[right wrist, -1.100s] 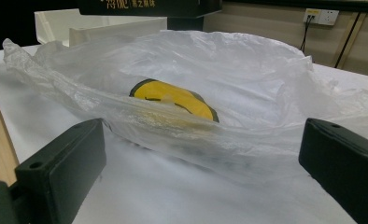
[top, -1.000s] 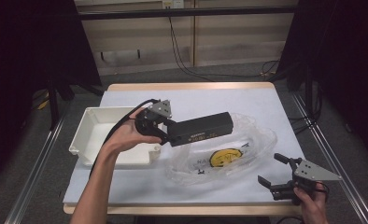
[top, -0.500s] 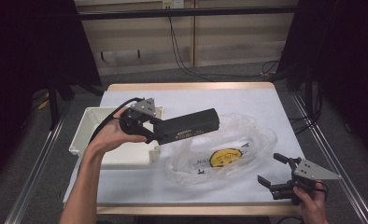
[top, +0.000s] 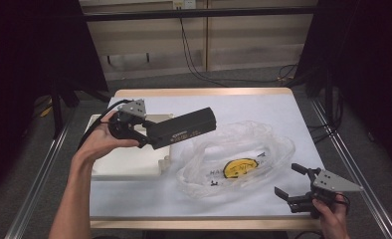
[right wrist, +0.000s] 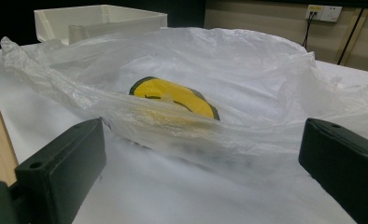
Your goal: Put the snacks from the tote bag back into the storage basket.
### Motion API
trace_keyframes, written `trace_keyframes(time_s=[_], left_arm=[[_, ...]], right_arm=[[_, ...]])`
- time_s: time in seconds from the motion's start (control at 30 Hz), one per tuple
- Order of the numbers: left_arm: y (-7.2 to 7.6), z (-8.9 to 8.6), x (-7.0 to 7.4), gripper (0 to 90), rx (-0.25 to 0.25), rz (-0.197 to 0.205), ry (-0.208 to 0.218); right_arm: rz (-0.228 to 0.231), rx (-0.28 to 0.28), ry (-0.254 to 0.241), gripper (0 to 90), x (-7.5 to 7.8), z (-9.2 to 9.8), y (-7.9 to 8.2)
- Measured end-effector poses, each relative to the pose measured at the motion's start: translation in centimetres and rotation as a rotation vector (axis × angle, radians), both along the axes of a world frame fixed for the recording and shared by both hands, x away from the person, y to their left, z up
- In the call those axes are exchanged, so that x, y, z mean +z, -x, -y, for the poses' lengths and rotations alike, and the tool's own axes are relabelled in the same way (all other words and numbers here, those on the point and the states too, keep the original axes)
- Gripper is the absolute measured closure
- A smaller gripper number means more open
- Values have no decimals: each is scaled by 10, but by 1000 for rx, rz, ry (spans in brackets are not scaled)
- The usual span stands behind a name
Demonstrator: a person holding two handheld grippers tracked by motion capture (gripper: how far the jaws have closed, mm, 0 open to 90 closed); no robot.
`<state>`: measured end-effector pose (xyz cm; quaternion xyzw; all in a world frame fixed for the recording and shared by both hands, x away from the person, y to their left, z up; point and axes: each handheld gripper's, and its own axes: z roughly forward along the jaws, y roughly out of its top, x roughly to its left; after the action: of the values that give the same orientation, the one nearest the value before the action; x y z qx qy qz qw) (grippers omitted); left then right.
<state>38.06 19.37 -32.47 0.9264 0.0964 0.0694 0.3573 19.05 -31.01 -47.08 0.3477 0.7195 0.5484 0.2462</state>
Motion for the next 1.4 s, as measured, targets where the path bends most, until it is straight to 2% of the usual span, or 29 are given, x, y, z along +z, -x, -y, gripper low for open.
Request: trace_keyframes(time_s=[0.23,0.3,0.47,0.57,0.67,0.87,0.97,1.07,1.2,1.23,1.4], left_arm=[[-1,-11,2,432,19,-6,6],[0,-15,4,431,26,-2,1],[-2,-25,9,432,45,7,22],[-2,-30,13,432,59,16,14],[-1,-38,15,431,75,22,29],[-2,-52,12,432,98,29,4],[-2,-61,9,432,112,31,31],[-2,-67,4,432,128,23,13],[-3,-75,-3,432,144,7,33],[-3,-77,-3,432,152,9,19],[-4,-85,-5,432,172,4,20]], right_arm=[[1,1,2,1,0,0,-1],[-1,-1,4,1,0,-1,-1],[-2,1,3,1,-1,0,-1],[-4,3,4,1,-1,0,-2],[-4,0,2,1,-1,0,-2],[-7,-7,8,0,-1,0,-2],[-7,-6,4,0,-2,0,-2],[-7,-7,7,0,-2,0,-3],[-9,-9,6,0,-2,-1,-3],[-9,-8,6,0,-2,-1,-3],[-7,-7,9,0,-2,0,-3]])
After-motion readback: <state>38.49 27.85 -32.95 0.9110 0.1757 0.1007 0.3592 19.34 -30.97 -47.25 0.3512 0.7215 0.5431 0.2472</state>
